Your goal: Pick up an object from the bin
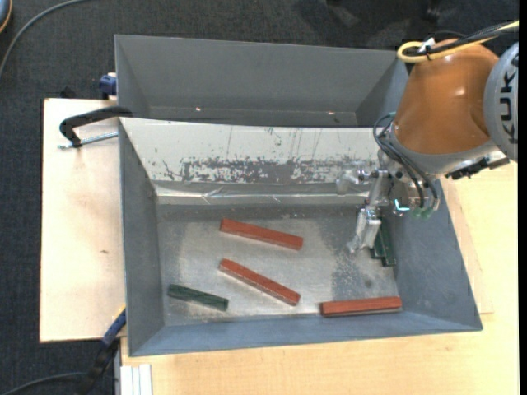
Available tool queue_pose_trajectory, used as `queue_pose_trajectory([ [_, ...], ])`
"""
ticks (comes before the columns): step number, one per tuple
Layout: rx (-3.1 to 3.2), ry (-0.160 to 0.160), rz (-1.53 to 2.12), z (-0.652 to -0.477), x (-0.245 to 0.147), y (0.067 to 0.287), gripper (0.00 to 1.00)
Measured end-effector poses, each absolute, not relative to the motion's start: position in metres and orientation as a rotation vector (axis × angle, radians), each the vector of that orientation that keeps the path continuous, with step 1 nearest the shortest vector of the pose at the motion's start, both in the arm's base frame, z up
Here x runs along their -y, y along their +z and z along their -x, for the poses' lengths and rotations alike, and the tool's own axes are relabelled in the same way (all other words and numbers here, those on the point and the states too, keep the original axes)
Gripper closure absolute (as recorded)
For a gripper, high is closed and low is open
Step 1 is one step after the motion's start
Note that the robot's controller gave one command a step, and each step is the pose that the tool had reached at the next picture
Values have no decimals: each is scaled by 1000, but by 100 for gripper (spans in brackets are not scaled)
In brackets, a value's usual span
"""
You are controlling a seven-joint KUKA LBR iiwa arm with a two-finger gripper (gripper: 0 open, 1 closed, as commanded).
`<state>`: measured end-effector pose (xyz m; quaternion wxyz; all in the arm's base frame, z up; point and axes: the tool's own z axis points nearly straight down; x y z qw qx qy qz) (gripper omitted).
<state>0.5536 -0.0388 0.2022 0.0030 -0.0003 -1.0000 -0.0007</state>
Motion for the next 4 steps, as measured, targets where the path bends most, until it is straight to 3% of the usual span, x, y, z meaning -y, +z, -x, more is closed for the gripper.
queue_pose_trajectory([
  [1, 3108, -3, 412, -551, -4, 68, 0],
  [2, 3114, -2, 414, -553, -3, 71, 100],
  [3, 3129, -1, 407, -529, 30, 196, 100],
  [4, 3121, -1, 403, -528, 28, 191, 0],
])
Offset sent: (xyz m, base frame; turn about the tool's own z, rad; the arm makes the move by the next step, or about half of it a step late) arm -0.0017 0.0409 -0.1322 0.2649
